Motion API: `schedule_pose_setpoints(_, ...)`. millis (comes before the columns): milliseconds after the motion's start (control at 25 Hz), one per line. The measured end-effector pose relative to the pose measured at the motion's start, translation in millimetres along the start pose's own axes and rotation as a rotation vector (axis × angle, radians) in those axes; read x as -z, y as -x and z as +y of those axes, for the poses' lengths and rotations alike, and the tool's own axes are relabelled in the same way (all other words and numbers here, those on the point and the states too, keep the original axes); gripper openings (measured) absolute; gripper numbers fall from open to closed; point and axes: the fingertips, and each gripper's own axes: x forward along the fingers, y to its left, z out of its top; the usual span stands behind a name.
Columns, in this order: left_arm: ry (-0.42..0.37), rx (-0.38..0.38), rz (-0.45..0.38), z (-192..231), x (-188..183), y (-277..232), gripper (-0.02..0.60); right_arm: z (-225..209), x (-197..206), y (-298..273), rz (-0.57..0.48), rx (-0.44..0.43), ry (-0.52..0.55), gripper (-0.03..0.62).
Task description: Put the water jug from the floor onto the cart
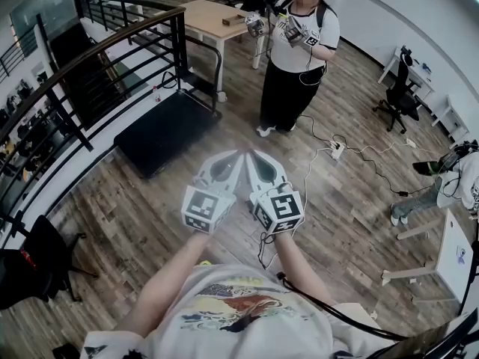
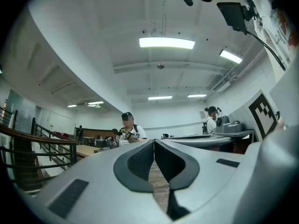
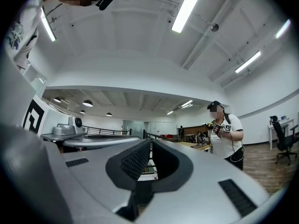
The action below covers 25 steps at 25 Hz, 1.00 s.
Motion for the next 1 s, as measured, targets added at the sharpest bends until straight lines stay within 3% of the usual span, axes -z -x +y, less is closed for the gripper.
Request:
schedule_pose_setpoints(640,0.006,0.06,-0.009,35.6,16.1,44.7,0.012,50.9,19.2,-20.5,0.013,0.047,-0.001,0.026)
schedule_pose_setpoints(1000,0.035,0.082,-0.011,48.0,28.7,43.6,0.014,51.5,37.0,-33.0,0.033,0.059,-0.015,0.028)
